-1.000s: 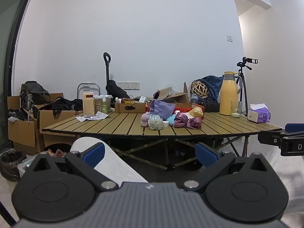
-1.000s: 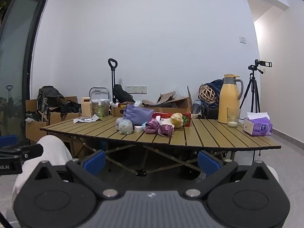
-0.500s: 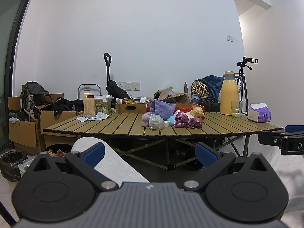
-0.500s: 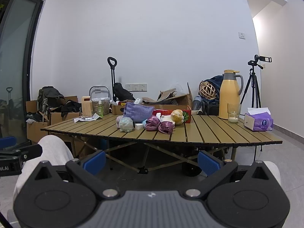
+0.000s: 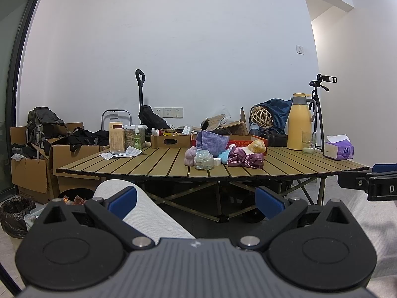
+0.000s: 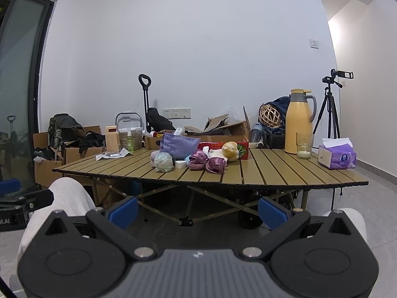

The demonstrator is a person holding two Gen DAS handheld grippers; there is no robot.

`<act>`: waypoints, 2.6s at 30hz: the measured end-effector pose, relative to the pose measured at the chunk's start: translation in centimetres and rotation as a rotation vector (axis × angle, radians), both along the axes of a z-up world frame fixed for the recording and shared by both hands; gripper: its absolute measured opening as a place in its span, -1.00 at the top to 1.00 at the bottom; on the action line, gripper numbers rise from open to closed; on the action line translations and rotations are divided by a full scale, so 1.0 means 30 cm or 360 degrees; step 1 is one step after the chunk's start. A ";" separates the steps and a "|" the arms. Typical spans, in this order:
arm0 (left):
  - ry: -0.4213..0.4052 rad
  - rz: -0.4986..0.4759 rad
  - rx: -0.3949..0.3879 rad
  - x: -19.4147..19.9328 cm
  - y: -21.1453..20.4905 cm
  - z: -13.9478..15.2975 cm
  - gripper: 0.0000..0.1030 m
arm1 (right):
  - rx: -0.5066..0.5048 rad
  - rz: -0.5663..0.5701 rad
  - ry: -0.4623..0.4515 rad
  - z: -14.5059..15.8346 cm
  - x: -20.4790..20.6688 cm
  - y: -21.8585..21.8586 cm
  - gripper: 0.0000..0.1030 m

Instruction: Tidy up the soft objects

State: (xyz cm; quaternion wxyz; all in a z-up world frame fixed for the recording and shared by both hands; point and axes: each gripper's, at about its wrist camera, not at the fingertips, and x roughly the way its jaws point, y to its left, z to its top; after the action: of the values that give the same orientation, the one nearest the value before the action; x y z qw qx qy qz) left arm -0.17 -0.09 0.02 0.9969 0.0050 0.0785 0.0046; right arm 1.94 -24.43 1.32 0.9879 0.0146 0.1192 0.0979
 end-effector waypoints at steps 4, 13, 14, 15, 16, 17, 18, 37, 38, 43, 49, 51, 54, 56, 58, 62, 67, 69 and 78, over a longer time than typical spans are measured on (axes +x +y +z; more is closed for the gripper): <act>0.0005 0.0005 -0.0003 -0.001 -0.001 -0.002 -1.00 | 0.0003 -0.0002 0.0000 -0.001 -0.001 -0.001 -1.00; 0.0007 0.0003 -0.0002 -0.001 0.005 -0.002 -1.00 | 0.0007 0.0000 0.0003 0.001 0.002 0.001 -1.00; 0.0007 0.0002 0.0000 0.000 0.003 -0.002 -1.00 | 0.0009 0.0003 0.0004 0.001 0.002 -0.001 -1.00; 0.0007 0.0002 -0.0001 0.000 0.004 -0.002 -1.00 | 0.0011 0.0005 0.0005 0.001 0.003 -0.001 -1.00; 0.0006 0.0001 0.0000 0.000 0.003 -0.002 -1.00 | 0.0013 0.0008 0.0005 0.001 0.004 -0.002 -1.00; 0.0007 0.0000 0.0000 0.000 0.004 -0.003 -1.00 | 0.0016 0.0010 0.0006 0.001 0.006 -0.006 -1.00; 0.0008 0.0000 0.0001 0.000 0.004 -0.003 -1.00 | 0.0018 0.0010 0.0007 0.001 0.007 -0.006 -1.00; 0.0014 -0.0015 0.0010 0.020 -0.014 -0.015 -1.00 | 0.0037 0.0023 0.0022 -0.011 0.017 -0.018 -1.00; 0.0014 -0.0017 0.0011 0.019 -0.013 -0.016 -1.00 | 0.0038 0.0023 0.0020 -0.011 0.017 -0.019 -1.00; 0.0016 -0.0021 0.0012 0.032 -0.011 -0.016 -1.00 | 0.0045 0.0028 0.0019 -0.011 0.021 -0.024 -1.00; 0.0020 -0.0030 0.0009 0.039 -0.015 -0.017 -1.00 | 0.0029 0.0021 0.0011 -0.012 0.032 -0.023 -1.00; 0.0021 -0.0030 0.0010 0.042 -0.012 -0.015 -1.00 | 0.0029 0.0009 0.0013 -0.011 0.040 -0.026 -1.00; 0.0028 -0.0016 0.0007 0.057 -0.007 -0.010 -1.00 | 0.0042 -0.0004 0.0020 -0.010 0.054 -0.031 -1.00; 0.0039 -0.0011 -0.0002 0.076 -0.003 -0.007 -1.00 | 0.0052 -0.0010 0.0029 -0.008 0.068 -0.034 -1.00; 0.0050 -0.0020 -0.0010 0.101 0.000 -0.005 -1.00 | 0.0041 -0.0024 0.0031 -0.006 0.084 -0.032 -1.00; 0.0030 -0.0038 -0.0001 0.169 0.001 0.004 -1.00 | 0.0013 -0.0018 0.0022 -0.001 0.138 -0.024 -1.00; -0.0022 0.0053 -0.0014 0.331 0.026 0.020 -1.00 | -0.0042 0.0017 0.0003 0.004 0.260 -0.012 -1.00; -0.0010 0.0054 -0.0040 0.410 0.038 0.030 -1.00 | -0.0036 0.0012 -0.0021 0.009 0.316 -0.018 -1.00; 0.0113 -0.0139 -0.0058 0.816 0.001 0.033 -1.00 | 0.0282 0.0070 -0.0028 0.010 0.739 -0.116 -1.00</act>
State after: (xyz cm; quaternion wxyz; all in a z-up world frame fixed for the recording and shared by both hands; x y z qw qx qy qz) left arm 24.31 -0.06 1.00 0.9926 -0.0094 0.1137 -0.0406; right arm 24.12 -27.91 1.61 0.9814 0.0983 0.1017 0.1298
